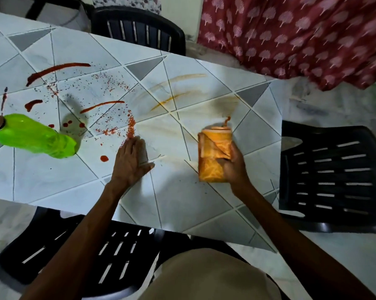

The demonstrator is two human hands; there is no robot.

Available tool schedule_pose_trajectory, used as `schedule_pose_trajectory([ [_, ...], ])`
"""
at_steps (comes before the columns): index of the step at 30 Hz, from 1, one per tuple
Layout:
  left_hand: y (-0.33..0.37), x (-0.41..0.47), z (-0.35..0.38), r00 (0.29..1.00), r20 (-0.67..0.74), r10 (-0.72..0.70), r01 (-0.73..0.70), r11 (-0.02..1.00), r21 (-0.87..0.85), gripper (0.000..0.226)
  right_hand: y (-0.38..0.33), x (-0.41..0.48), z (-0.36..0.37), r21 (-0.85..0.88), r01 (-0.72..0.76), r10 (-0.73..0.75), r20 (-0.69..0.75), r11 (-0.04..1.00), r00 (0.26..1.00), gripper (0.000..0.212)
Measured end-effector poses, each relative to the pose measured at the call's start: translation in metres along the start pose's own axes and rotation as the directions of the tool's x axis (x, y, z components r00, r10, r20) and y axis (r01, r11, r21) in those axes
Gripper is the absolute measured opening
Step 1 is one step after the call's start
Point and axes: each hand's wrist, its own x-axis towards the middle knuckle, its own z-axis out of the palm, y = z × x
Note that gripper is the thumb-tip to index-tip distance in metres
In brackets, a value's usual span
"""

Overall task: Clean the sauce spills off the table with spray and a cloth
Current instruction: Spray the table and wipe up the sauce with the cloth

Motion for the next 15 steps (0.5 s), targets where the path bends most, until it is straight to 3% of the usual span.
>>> schedule_pose_trajectory([
  [2, 0.014, -0.007, 0.005, 1.000, 0.009, 0.006, -0.006, 1.000, -0.013, 0.095, 0.019, -0.009, -0.047, -0.007, -0.073, 0.073, -0.075, 0.997, 0.995, 0.033],
  [6, 0.051, -0.033, 0.021, 0.999, 0.023, 0.026, -0.026, 1.000, 0.003, 0.091, 0.070, -0.015, -0.124, 0.087, -0.156, 0.168, -0.158, 0.984, 0.973, 0.030],
  [8, 0.067, -0.048, 0.029, 0.998, 0.056, 0.015, -0.015, 1.000, 0.000, 0.093, 0.087, -0.018, -0.141, 0.189, -0.228, 0.267, -0.215, 0.955, 0.939, 0.023],
  [10, 0.078, -0.062, 0.038, 0.998, 0.065, 0.013, -0.016, 0.999, 0.035, 0.093, 0.091, -0.025, -0.141, 0.246, -0.248, 0.307, -0.243, 0.937, 0.920, 0.036],
  [12, 0.084, -0.071, 0.044, 0.998, 0.069, 0.002, -0.006, 0.998, 0.060, 0.092, 0.092, -0.030, -0.126, 0.119, -0.255, 0.276, -0.235, 0.960, 0.932, 0.037],
  [15, 0.091, -0.083, 0.048, 1.000, 0.004, -0.027, 0.027, 0.997, 0.076, 0.090, 0.092, -0.028, -0.089, 0.067, -0.217, 0.226, -0.168, 0.974, 0.959, 0.040],
])
